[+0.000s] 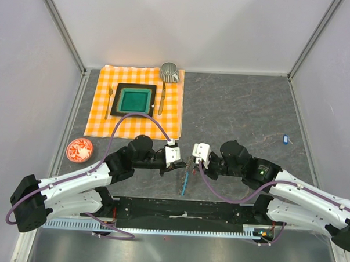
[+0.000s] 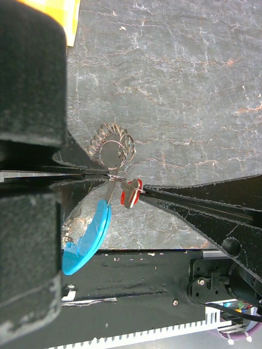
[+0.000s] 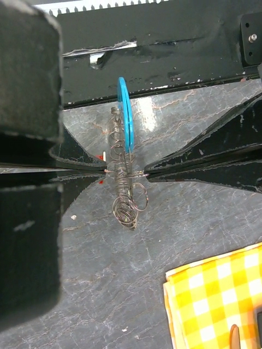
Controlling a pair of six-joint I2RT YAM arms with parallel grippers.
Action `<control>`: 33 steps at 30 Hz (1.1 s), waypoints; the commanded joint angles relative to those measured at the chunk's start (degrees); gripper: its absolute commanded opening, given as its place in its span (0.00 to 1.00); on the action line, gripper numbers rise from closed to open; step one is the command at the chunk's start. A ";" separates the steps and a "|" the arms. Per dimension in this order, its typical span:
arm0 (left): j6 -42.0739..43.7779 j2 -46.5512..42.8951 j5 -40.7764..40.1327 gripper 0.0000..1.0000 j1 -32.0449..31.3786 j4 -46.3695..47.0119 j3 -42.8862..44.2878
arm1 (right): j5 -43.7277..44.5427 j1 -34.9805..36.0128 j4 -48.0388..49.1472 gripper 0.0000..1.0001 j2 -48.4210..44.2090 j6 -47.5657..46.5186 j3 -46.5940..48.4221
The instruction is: Put the keys on the keyring
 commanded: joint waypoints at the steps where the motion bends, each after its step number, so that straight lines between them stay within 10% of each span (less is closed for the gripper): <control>1: 0.80 -0.13 1.01 0.02 -0.26 2.23 1.57 | 0.24 0.31 0.45 0.00 -0.93 -0.33 1.57; 33: 1.06 0.22 1.27 0.02 -0.26 1.97 1.92 | -0.11 0.31 3.00 0.00 -0.41 -0.33 1.22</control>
